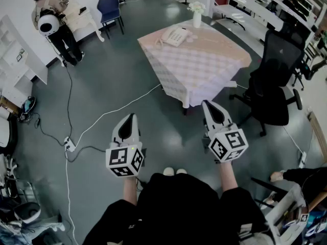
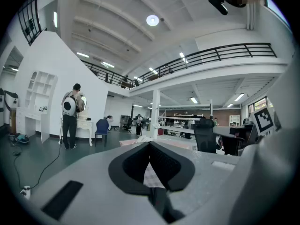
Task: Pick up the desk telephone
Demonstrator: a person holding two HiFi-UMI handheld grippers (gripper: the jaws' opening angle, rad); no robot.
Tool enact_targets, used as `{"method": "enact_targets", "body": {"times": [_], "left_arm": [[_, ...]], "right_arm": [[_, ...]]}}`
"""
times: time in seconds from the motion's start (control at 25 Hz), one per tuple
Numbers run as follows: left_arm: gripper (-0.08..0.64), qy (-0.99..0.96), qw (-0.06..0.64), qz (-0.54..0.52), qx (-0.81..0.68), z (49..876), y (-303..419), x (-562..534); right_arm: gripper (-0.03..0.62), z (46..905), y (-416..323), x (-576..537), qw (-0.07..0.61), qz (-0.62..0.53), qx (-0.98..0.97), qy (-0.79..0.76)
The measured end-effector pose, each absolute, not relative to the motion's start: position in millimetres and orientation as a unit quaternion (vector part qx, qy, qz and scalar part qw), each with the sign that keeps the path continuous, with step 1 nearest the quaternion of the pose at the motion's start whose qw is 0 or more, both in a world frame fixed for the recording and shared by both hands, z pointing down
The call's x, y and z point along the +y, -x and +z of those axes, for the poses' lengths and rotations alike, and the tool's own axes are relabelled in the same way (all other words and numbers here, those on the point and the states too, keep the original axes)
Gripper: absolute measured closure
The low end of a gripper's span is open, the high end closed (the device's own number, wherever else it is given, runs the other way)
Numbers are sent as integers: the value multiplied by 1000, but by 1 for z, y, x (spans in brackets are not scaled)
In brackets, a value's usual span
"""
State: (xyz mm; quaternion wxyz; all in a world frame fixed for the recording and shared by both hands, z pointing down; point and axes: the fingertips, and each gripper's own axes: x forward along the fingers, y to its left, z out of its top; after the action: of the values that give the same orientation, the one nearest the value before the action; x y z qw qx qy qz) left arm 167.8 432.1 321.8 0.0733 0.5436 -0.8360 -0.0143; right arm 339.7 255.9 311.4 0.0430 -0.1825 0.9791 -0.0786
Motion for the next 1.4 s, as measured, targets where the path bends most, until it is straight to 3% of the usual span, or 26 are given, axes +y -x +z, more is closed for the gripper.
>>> {"method": "enact_targets", "body": {"times": [0.92, 1.4], "left_arm": [[560, -508, 91, -12, -857, 341, -186, 434], [560, -493, 107, -11, -864, 358, -171, 408]], "right_arm": [[600, 338, -362, 222, 39, -106, 973, 201], [600, 353, -334, 195, 30, -130, 974, 183]]}}
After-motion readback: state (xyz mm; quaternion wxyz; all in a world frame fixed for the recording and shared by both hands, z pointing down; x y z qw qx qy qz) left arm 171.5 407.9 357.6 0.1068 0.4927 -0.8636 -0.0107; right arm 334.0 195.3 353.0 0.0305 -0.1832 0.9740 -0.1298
